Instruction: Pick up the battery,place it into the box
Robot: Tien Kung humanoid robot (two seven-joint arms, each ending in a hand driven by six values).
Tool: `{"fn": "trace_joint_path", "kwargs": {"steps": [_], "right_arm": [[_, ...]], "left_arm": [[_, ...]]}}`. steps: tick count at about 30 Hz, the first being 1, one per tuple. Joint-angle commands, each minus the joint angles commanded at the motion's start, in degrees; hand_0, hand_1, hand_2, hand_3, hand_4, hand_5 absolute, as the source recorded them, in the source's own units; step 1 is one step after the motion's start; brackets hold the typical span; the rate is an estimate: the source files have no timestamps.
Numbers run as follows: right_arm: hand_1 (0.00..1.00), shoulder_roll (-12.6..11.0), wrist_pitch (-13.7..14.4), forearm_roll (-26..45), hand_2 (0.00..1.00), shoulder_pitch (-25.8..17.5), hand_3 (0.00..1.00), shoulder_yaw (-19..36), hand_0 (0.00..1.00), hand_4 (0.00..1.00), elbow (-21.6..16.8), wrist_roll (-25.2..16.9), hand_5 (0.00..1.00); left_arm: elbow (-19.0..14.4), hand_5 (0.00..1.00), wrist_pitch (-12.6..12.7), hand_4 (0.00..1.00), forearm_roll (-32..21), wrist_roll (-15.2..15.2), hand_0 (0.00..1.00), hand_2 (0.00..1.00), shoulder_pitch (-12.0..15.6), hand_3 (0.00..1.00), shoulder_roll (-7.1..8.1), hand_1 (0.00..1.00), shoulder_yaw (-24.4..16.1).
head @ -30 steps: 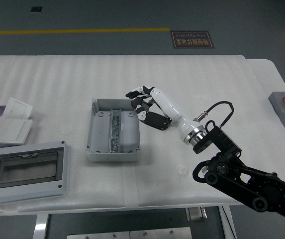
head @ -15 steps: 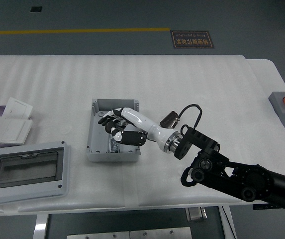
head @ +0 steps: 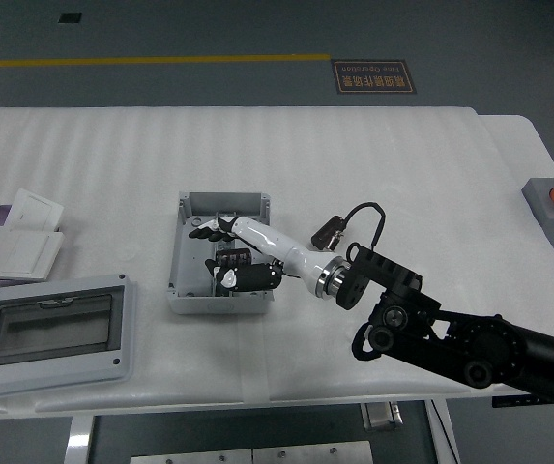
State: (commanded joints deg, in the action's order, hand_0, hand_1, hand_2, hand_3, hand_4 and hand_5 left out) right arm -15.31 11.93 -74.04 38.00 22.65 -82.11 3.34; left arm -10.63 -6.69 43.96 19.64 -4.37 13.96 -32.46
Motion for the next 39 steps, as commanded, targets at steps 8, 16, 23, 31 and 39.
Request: {"fn": "trace_joint_path", "kwargs": {"steps": [8,16,23,31,39], "right_arm": [[0.884,-0.67,2.37,-5.98,0.861,-1.8,0.901,5.59,0.878,0.513,1.65,2.87,0.182],[0.867,-2.75,-1.56,-20.12,0.848,-1.07,0.89,9.04,0.871,0.54,9.86,11.91,0.205],[0.868,-2.79,-5.85,-30.11,0.852,-0.08,0.9,7.56,0.873,0.711,13.56,15.24,0.374],[0.873,-2.85,-7.54,-31.88,0.861,0.26,0.917,5.43,0.902,0.867,14.74,16.2,0.559],[0.88,-2.58,-7.18,-30.35,0.872,0.15,0.939,3.67,0.932,0.951,15.35,16.17,0.653]], "left_arm": [[0.0,0.526,0.02,0.617,0.09,-0.03,0.651,0.559,-0.01,0.579,-0.02,0.669,-0.08],[0.02,0.516,0.05,0.605,-0.25,-0.15,0.649,0.554,-0.07,0.574,-0.06,0.666,0.2],[0.03,0.502,0.01,0.585,-0.5,-0.24,0.649,0.552,-0.16,0.571,-0.07,0.666,0.42],[0.02,0.492,0.0,0.567,-1.12,-0.41,0.648,0.546,-0.17,0.569,-0.07,0.666,1.07],[0.02,0.488,0.04,0.556,-1.7,-0.69,0.648,0.543,-0.29,0.567,-0.08,0.665,1.78]]}}
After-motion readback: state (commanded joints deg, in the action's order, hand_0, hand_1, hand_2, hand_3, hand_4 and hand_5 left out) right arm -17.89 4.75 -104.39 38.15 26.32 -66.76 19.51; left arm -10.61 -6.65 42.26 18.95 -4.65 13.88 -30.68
